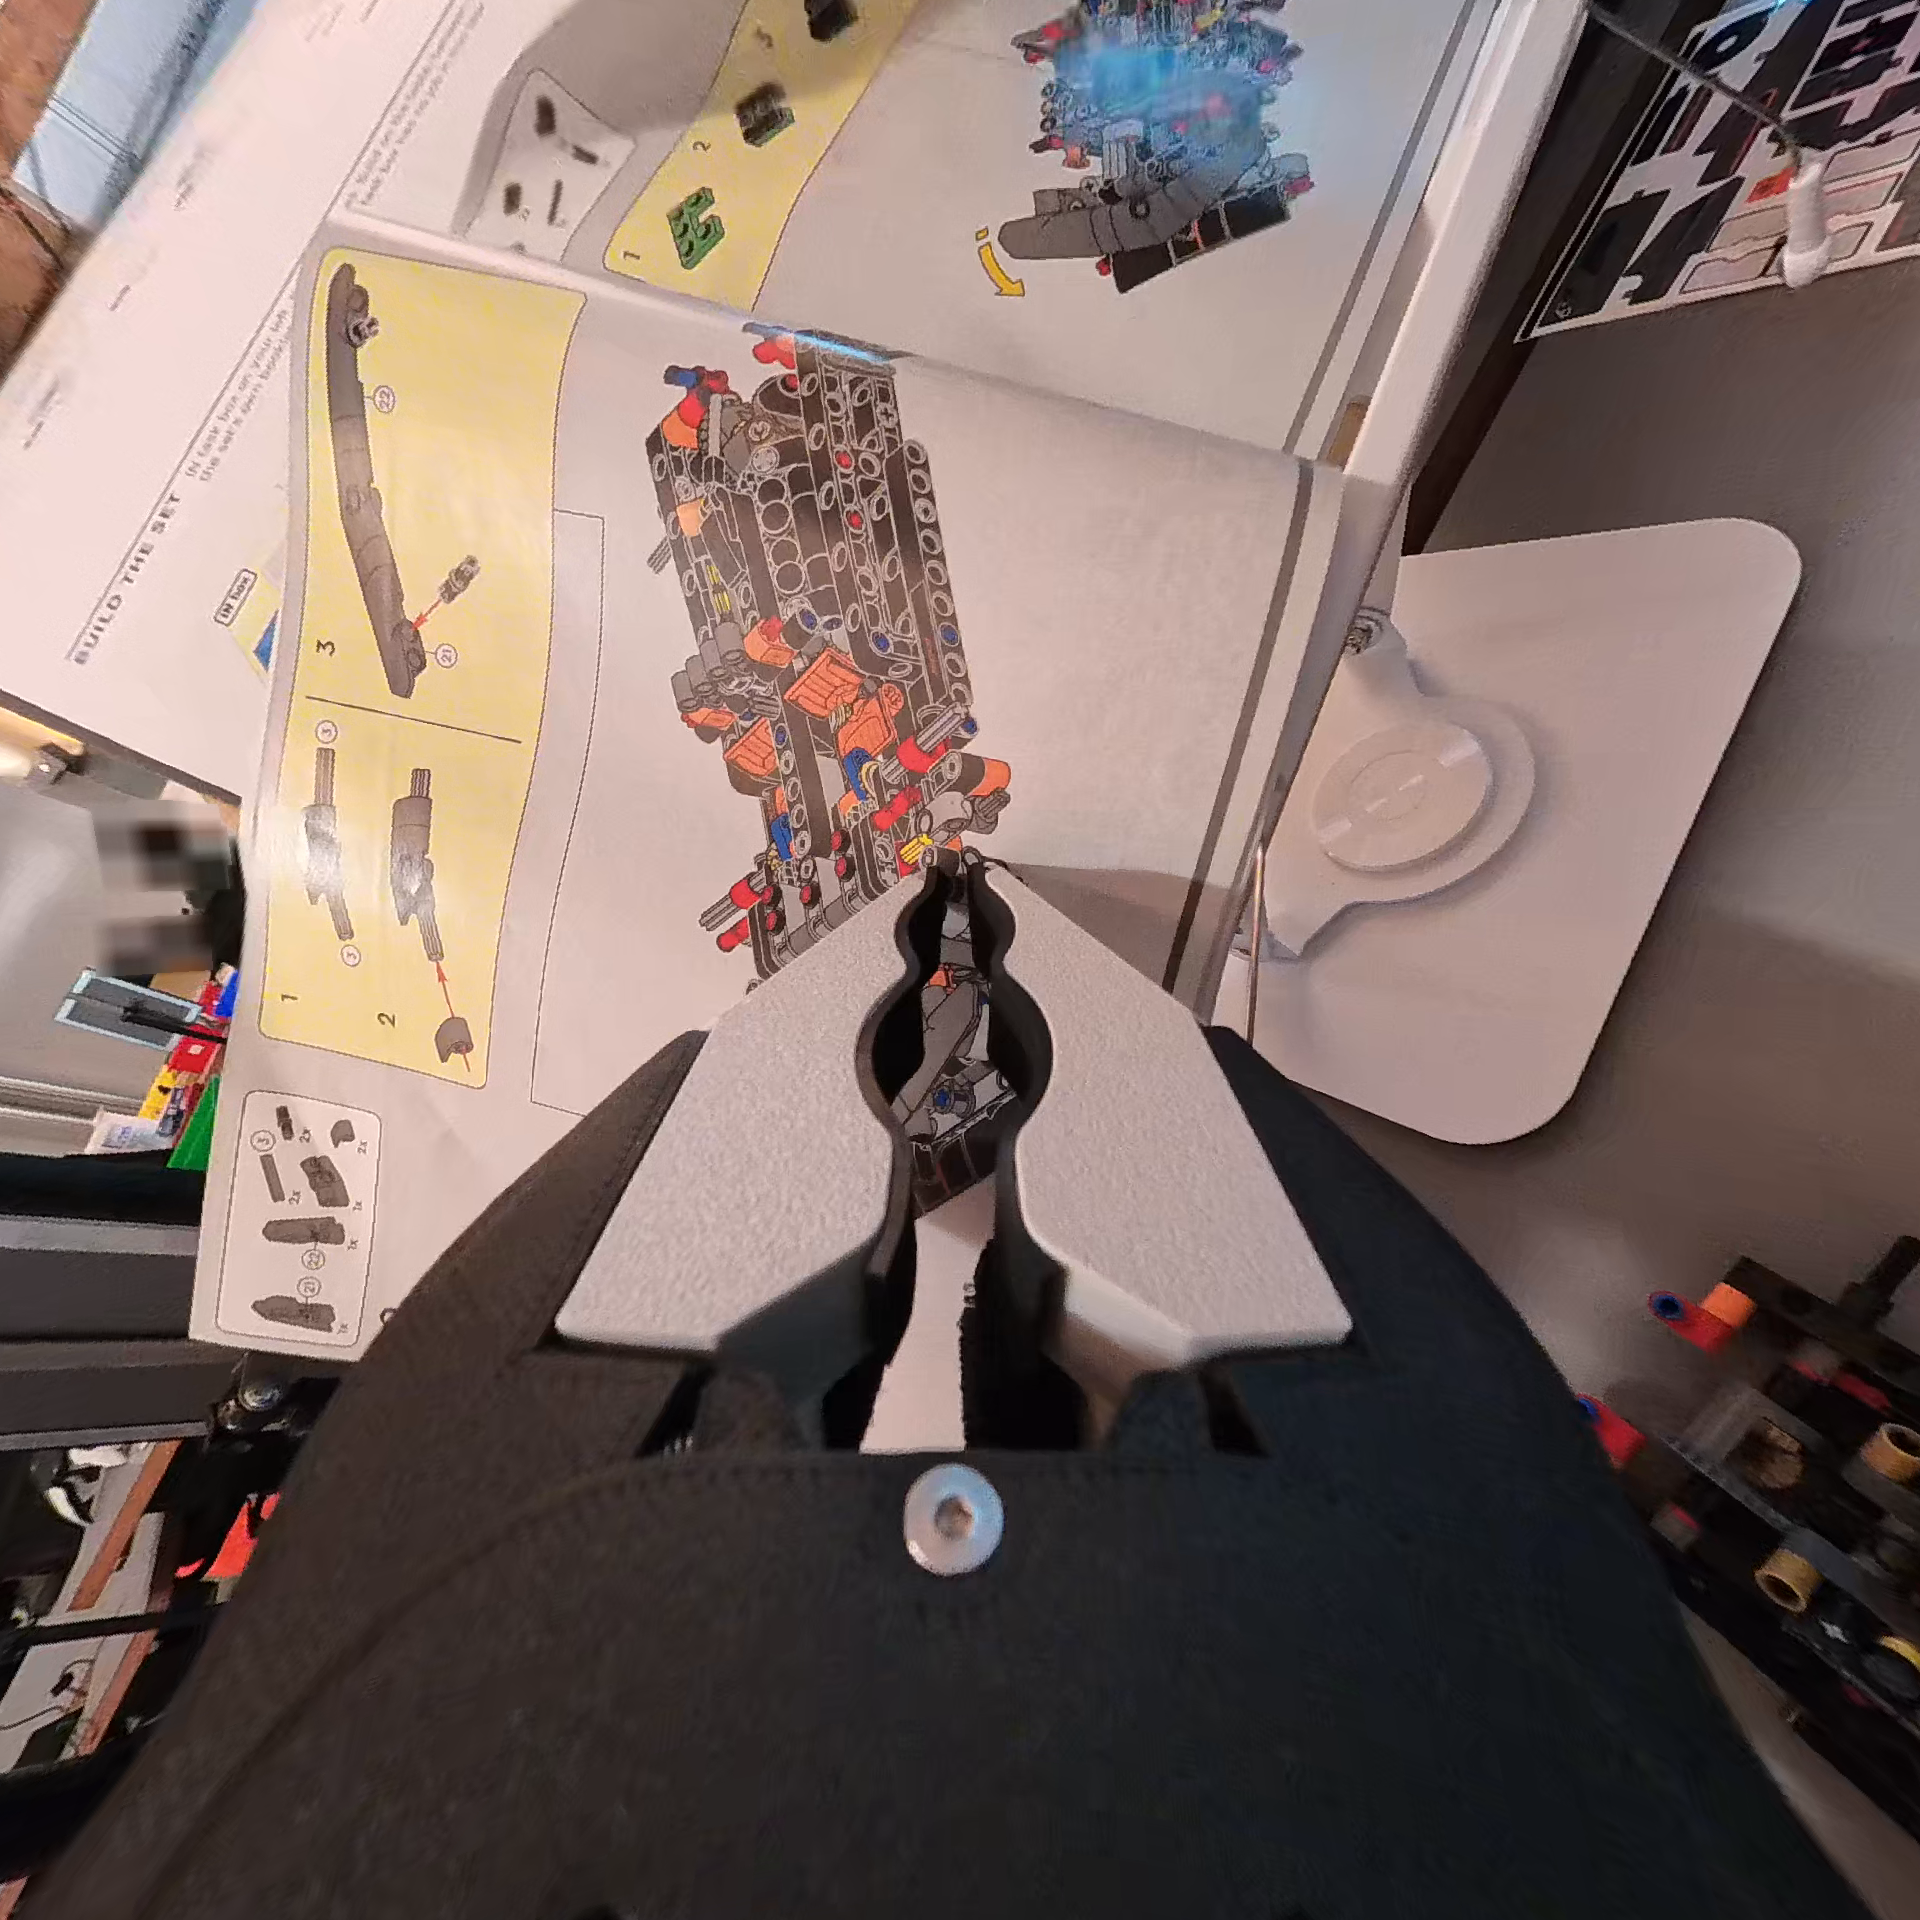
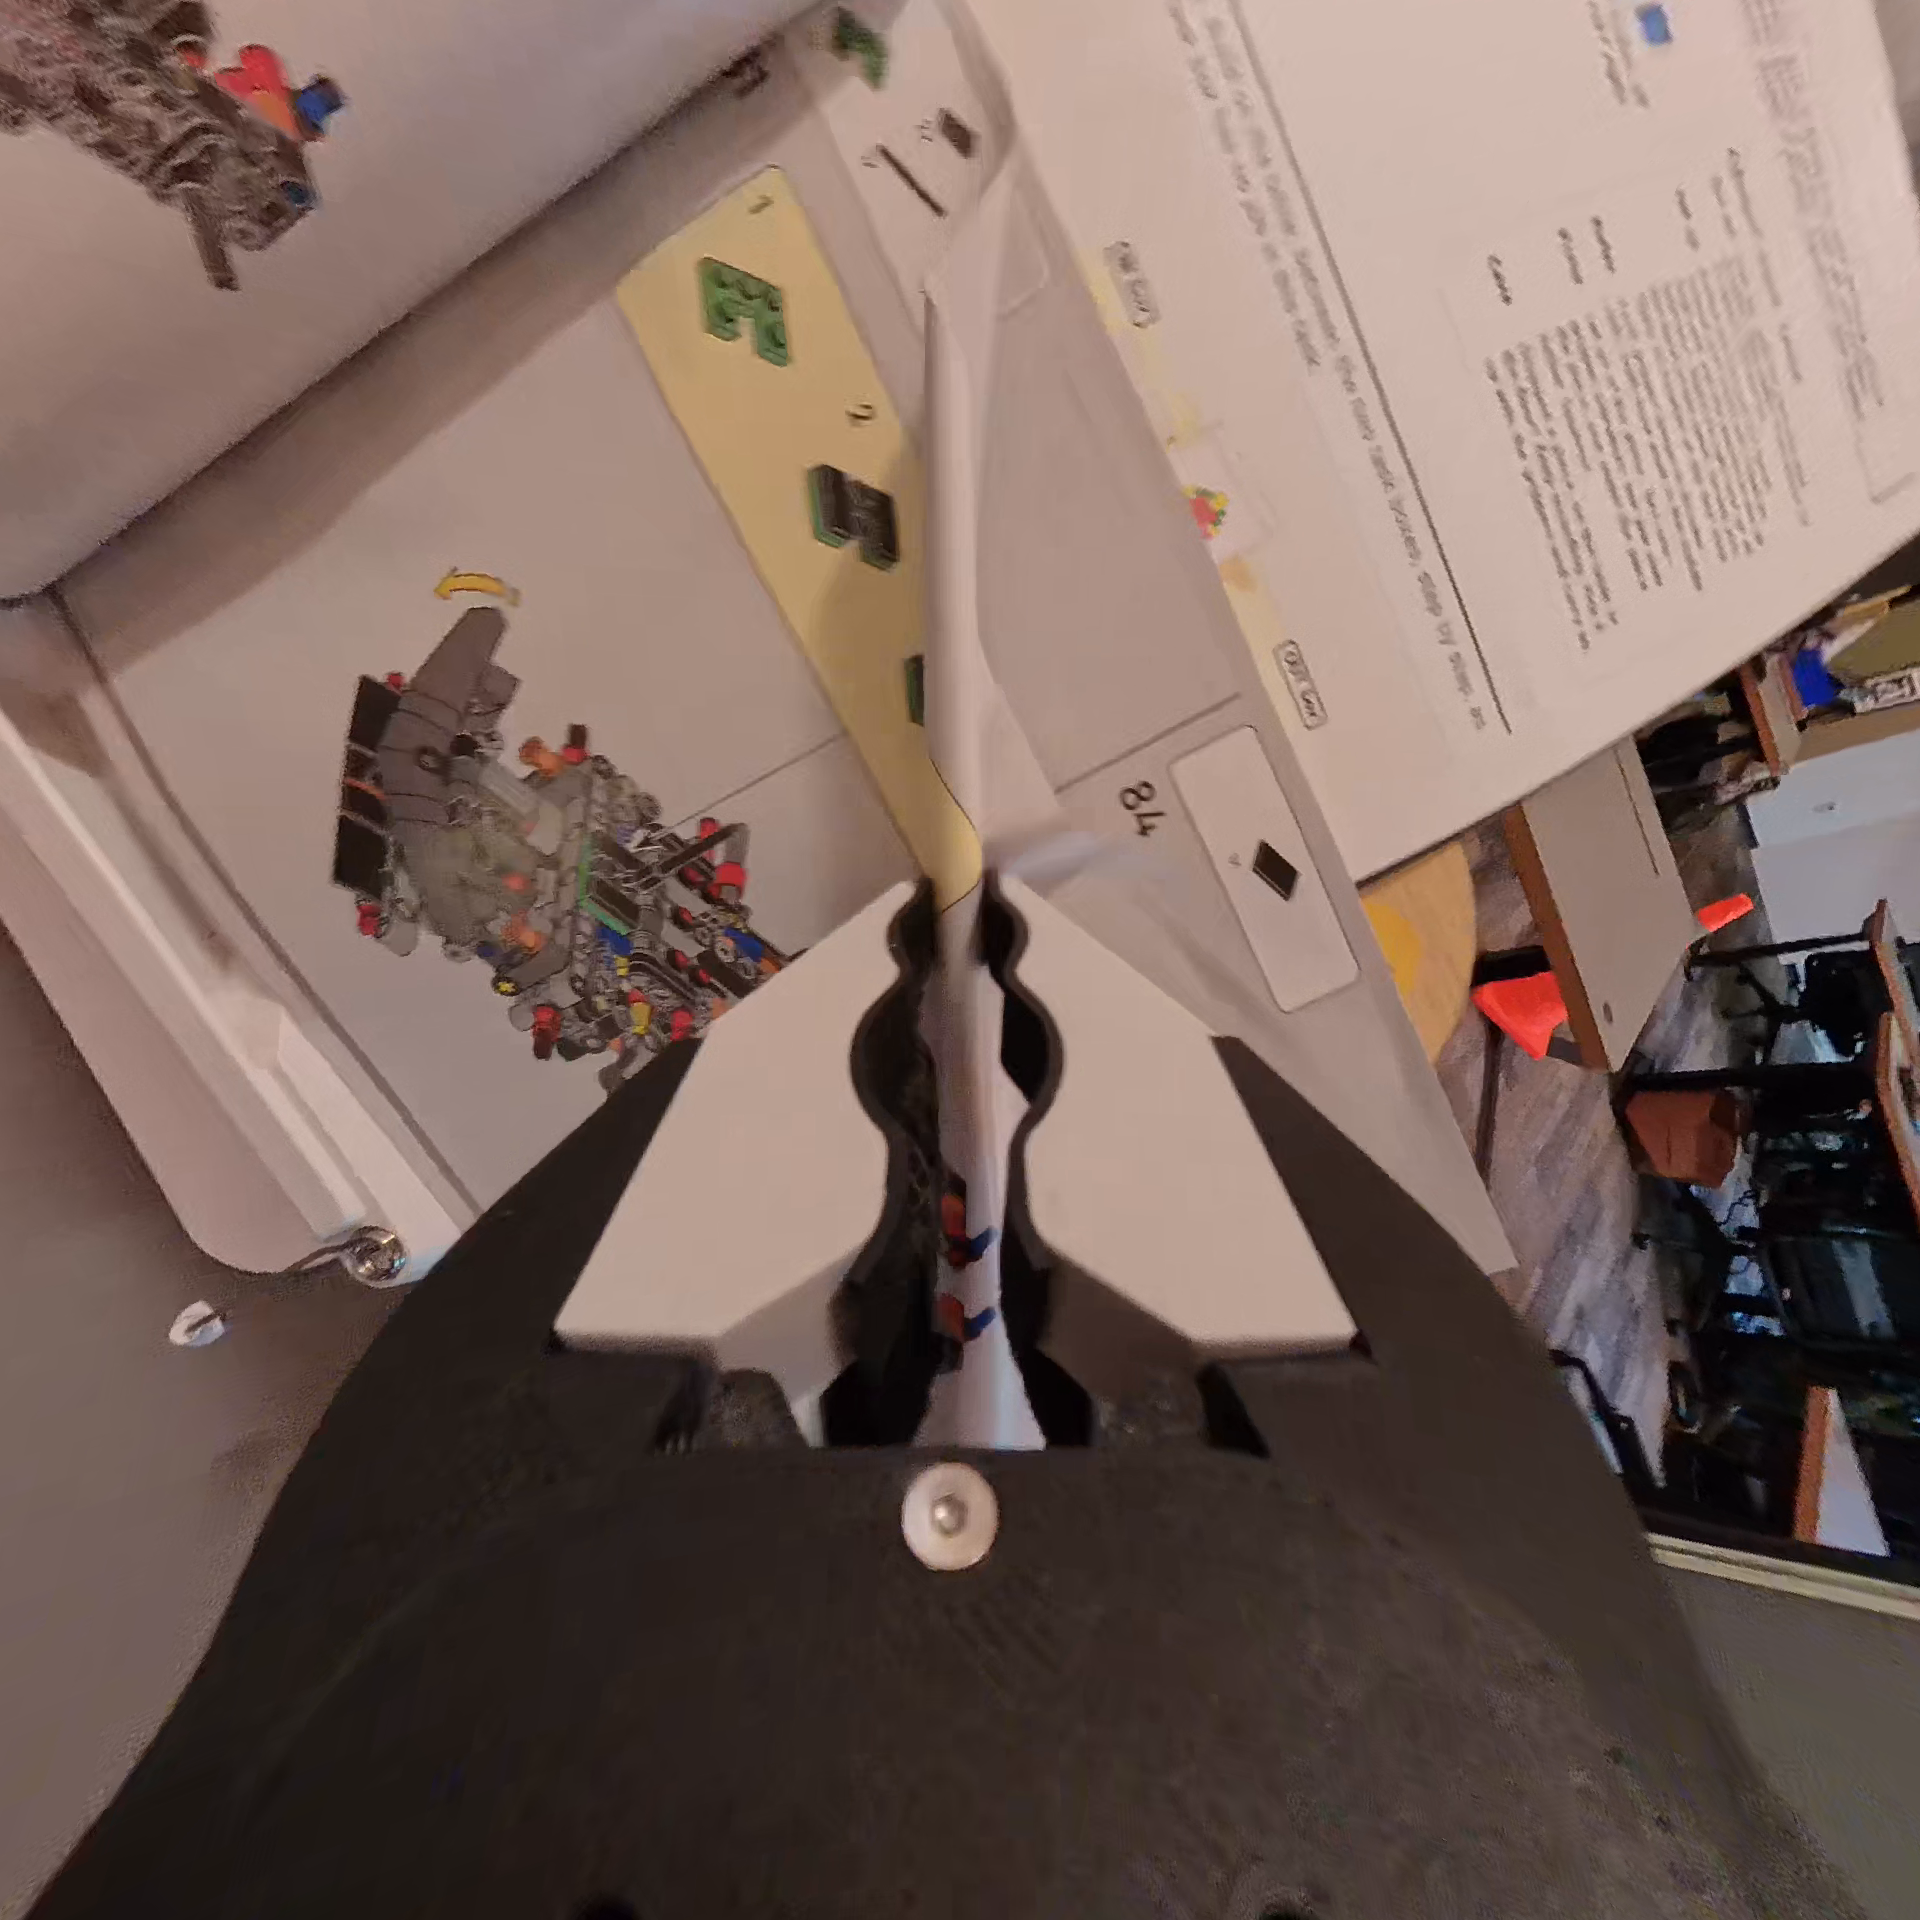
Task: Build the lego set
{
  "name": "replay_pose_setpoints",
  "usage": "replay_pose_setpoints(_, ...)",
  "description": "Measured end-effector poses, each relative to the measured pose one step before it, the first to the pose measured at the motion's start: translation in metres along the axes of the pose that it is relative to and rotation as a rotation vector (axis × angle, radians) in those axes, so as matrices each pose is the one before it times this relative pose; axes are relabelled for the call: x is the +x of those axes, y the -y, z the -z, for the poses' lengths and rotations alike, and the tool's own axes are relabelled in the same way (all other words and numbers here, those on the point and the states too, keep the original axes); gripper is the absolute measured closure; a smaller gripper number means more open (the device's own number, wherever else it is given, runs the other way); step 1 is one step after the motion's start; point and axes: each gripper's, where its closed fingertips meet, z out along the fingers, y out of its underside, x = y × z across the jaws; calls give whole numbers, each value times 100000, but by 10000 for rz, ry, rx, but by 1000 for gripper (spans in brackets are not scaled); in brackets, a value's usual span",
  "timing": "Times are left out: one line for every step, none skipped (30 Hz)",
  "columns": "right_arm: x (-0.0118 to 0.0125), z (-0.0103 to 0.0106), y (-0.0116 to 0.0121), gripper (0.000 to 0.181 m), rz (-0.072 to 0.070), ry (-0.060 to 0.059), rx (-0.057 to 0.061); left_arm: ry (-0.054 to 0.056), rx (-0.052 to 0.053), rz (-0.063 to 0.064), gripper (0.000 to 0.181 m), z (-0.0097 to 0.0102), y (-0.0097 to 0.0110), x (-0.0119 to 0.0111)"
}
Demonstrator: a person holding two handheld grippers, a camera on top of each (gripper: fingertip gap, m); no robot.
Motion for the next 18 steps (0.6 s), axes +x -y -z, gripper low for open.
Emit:
replay_pose_setpoints(-501, 124, 133, 181, 227, 39, -25, 0, 2, -16, 179, 67, -15, 84)
replay_pose_setpoints(-585, 233, 154, 181, 167, 42, -44, -17, 10, 11, 179, 70, 8, 82)
replay_pose_setpoints(-792, 434, 237, 181, 104, 217, -42, -13, 12, 2, 178, 51, 8, 57)
replay_pose_setpoints(-888, 626, 402, 181, -12, 360, 30, 20, 8, -16, 178, 39, 11, -15)
replay_pose_setpoints(-1025, 779, 645, 181, -133, 481, 159, 37, 16, -23, 178, 43, 21, -40)
replay_pose_setpoints(-1142, 817, 901, 181, -217, 591, 269, -4, 1, 9, 178, 1, 16, 12)
replay_pose_setpoints(-1146, 717, 1066, 181, -314, 622, 291, -24, -25, 21, 178, -11, 5, 28)
replay_pose_setpoints(-1048, 532, 1174, 181, -349, 589, 287, 31, -6, -19, 178, 47, 63, -52)
replay_pose_setpoints(-978, 323, 1240, 181, -331, 564, 264, 97, 30, 13, 176, 160, 134, -164)
replay_pose_setpoints(-922, 35, 1255, 181, -325, 557, 232, 121, 83, 138, 169, 263, 242, -246)
replay_pose_setpoints(-830, -265, 1351, 181, -370, 554, 285, 55, 111, 211, 161, 381, 309, -193)
replay_pose_setpoints(-777, -546, 1448, 181, -408, 555, 364, -117, 161, 234, 150, 452, 434, 115)
replay_pose_setpoints(-545, -759, 1492, 181, -353, 407, 419, -155, 198, 257, 143, 518, 500, 271)
replay_pose_setpoints(-325, -913, 1402, 181, -343, 285, 423, -214, 261, 277, 137, 596, 609, 465)
replay_pose_setpoints(-302, -1071, 1199, 181, -348, 318, 366, -282, 339, 312, 133, 673, 720, 596)
replay_pose_setpoints(-53, -1135, 985, 181, -246, 173, 314, -339, 328, 288, 127, 737, 658, 657)
replay_pose_setpoints(289, -1142, 633, 181, -123, -52, 172, -114, 216, 302, 119, 796, 436, 247)
replay_pose_setpoints(253, -1147, 277, 181, -83, -41, 11, -154, 268, 403, 112, 886, 439, 171)
